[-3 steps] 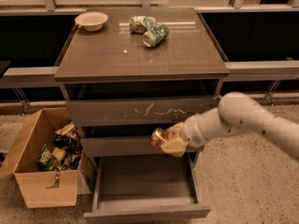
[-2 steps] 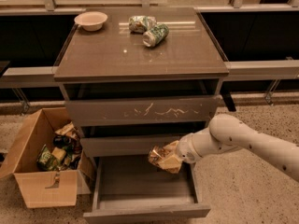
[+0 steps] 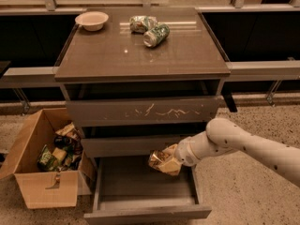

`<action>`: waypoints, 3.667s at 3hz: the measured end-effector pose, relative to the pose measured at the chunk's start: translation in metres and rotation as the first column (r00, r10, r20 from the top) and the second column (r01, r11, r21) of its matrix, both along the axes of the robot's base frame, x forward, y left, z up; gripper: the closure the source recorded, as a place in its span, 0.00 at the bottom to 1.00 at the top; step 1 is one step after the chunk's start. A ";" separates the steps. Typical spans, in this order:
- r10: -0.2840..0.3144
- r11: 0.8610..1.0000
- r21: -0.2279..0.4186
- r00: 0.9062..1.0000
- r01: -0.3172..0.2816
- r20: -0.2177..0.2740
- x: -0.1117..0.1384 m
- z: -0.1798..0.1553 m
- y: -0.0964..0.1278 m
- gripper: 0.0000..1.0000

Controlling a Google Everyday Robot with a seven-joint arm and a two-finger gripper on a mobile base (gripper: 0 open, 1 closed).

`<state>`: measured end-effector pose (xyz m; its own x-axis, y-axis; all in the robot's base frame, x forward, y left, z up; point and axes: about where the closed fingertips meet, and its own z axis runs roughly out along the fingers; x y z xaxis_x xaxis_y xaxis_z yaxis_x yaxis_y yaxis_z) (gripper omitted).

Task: Place orange can into bottom drawer

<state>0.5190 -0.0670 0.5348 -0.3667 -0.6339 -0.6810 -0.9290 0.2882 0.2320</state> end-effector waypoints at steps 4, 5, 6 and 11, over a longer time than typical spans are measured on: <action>0.094 0.996 0.009 0.994 -0.094 -0.056 0.016 -0.217 -0.016 1.00; 0.029 1.000 0.014 0.995 -0.028 -0.096 0.020 -0.264 -0.019 1.00; -0.022 1.000 -0.001 0.993 0.022 -0.117 0.030 -0.294 -0.021 0.85; -0.046 0.999 0.004 0.981 0.048 -0.189 0.041 -0.350 -0.018 0.00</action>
Offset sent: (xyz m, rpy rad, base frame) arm 0.0234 -0.0232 -0.1679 -0.0032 -0.0271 0.1571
